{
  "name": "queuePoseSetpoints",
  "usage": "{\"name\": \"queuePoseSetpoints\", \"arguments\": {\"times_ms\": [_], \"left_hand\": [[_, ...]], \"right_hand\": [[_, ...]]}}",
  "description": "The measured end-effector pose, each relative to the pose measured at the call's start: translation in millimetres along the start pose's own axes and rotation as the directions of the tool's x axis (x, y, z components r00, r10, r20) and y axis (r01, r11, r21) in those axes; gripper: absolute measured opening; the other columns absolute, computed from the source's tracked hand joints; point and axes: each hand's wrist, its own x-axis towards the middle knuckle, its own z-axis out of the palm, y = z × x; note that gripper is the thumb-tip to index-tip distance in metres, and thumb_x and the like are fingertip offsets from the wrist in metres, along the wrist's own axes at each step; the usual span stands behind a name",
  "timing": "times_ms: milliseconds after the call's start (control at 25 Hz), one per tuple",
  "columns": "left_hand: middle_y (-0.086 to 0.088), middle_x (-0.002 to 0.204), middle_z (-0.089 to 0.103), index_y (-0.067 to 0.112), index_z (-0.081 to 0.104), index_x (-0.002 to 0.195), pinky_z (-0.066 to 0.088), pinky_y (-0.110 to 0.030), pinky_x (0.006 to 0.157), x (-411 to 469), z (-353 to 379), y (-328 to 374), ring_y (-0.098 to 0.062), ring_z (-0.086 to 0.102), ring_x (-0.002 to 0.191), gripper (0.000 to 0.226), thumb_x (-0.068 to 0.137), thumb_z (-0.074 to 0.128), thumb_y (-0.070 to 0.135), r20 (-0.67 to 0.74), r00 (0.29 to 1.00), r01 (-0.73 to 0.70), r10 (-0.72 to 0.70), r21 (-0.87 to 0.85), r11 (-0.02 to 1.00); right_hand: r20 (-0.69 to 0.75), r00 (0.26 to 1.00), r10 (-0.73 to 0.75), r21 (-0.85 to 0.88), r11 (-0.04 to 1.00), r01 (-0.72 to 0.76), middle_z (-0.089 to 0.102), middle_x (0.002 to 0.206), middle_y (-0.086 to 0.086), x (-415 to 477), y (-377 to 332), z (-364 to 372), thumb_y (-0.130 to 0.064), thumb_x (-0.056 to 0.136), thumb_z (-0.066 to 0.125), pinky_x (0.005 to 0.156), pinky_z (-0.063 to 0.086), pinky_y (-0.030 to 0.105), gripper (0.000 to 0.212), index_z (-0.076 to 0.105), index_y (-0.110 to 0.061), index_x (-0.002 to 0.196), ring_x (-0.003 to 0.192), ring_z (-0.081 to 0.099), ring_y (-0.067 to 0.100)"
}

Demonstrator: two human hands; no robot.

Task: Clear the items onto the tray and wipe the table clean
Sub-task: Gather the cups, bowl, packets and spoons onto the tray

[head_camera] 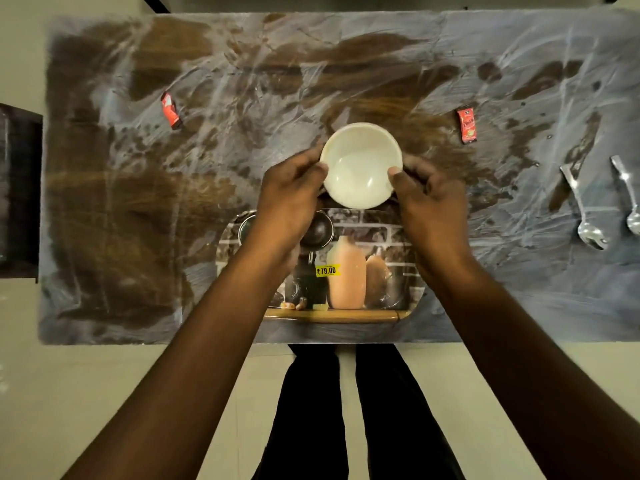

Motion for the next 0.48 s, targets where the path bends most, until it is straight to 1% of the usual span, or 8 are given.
{"name": "queuePoseSetpoints", "arguments": {"times_ms": [40,80,120,160,200,280,360,480], "left_hand": [[0.007,0.117,0.082,0.032,0.078,0.122,0.063,-0.027,0.077,-25.0,-16.9,-3.9,-0.010,0.078,0.104,0.035,0.107,0.056,0.010,-0.011,1.000,-0.018,0.018,-0.002,1.000],[0.012,0.114,0.082,0.039,0.079,0.115,0.063,-0.023,0.075,-50.0,-32.9,-9.6,-0.006,0.078,0.103,0.036,0.107,0.059,0.011,-0.034,0.999,-0.023,0.024,0.017,1.000],[0.016,0.114,0.082,0.042,0.078,0.113,0.062,-0.022,0.077,-74.1,-48.5,-17.4,-0.005,0.078,0.104,0.037,0.106,0.061,0.011,-0.072,0.997,-0.019,0.023,0.047,0.999],[0.018,0.115,0.081,0.041,0.077,0.115,0.063,-0.023,0.081,-94.5,-62.7,-28.0,-0.006,0.077,0.108,0.036,0.105,0.063,0.011,-0.122,0.992,-0.003,0.013,0.079,0.997],[0.017,0.118,0.081,0.038,0.076,0.120,0.063,-0.027,0.087,-111.0,-75.7,-41.4,-0.008,0.077,0.112,0.035,0.104,0.064,0.010,-0.171,0.985,0.027,-0.008,0.105,0.994],[0.012,0.121,0.081,0.026,0.076,0.129,0.065,-0.035,0.093,-131.6,-96.3,-70.0,-0.013,0.077,0.114,0.035,0.102,0.066,0.007,-0.242,0.968,0.097,-0.064,0.127,0.987],[0.010,0.117,0.082,0.020,0.077,0.130,0.067,-0.037,0.090,-136.2,-108.2,-91.2,-0.017,0.078,0.111,0.034,0.102,0.066,0.004,-0.292,0.950,0.151,-0.111,0.119,0.981],[0.010,0.115,0.080,0.016,0.076,0.130,0.066,-0.039,0.092,-121.3,-113.7,-111.8,-0.020,0.078,0.110,0.031,0.102,0.066,0.005,-0.329,0.934,0.188,-0.139,0.124,0.974]], "right_hand": [[0.033,0.999,0.002,0.018,1.000,-0.003,0.083,0.111,-0.001,-24.4,0.1,-0.3,-0.015,0.104,0.065,0.082,0.068,0.032,0.025,0.076,-0.018,0.127,0.105,0.080,0.013],[0.059,0.998,0.020,0.023,1.000,-0.021,0.084,0.108,-0.003,-47.7,3.4,1.4,-0.015,0.103,0.067,0.080,0.068,0.032,0.022,0.077,-0.022,0.121,0.102,0.080,0.013],[0.076,0.996,0.049,0.015,0.999,-0.051,0.084,0.107,-0.005,-70.5,10.0,4.8,-0.015,0.102,0.070,0.081,0.069,0.035,0.020,0.078,-0.024,0.117,0.101,0.080,0.013],[0.097,0.992,0.085,0.006,0.996,-0.086,0.084,0.106,-0.006,-91.2,19.2,8.9,-0.015,0.102,0.072,0.084,0.069,0.041,0.019,0.079,-0.024,0.116,0.101,0.080,0.013],[0.130,0.984,0.122,-0.005,0.992,-0.123,0.084,0.107,-0.007,-109.3,30.0,13.3,-0.015,0.102,0.072,0.088,0.068,0.045,0.020,0.080,-0.023,0.118,0.103,0.080,0.014],[0.187,0.967,0.174,-0.044,0.985,-0.168,0.084,0.107,-0.012,-136.2,50.5,22.8,-0.015,0.102,0.072,0.094,0.066,0.047,0.022,0.080,-0.028,0.118,0.105,0.079,0.009],[0.198,0.961,0.194,-0.077,0.980,-0.182,0.083,0.106,-0.019,-150.3,67.6,33.0,-0.017,0.102,0.071,0.096,0.066,0.045,0.027,0.078,-0.040,0.113,0.105,0.078,0.004],[0.168,0.964,0.207,-0.097,0.976,-0.193,0.082,0.105,-0.022,-150.8,87.4,46.8,-0.019,0.103,0.071,0.098,0.064,0.048,0.036,0.077,-0.055,0.100,0.107,0.077,0.006]]}}
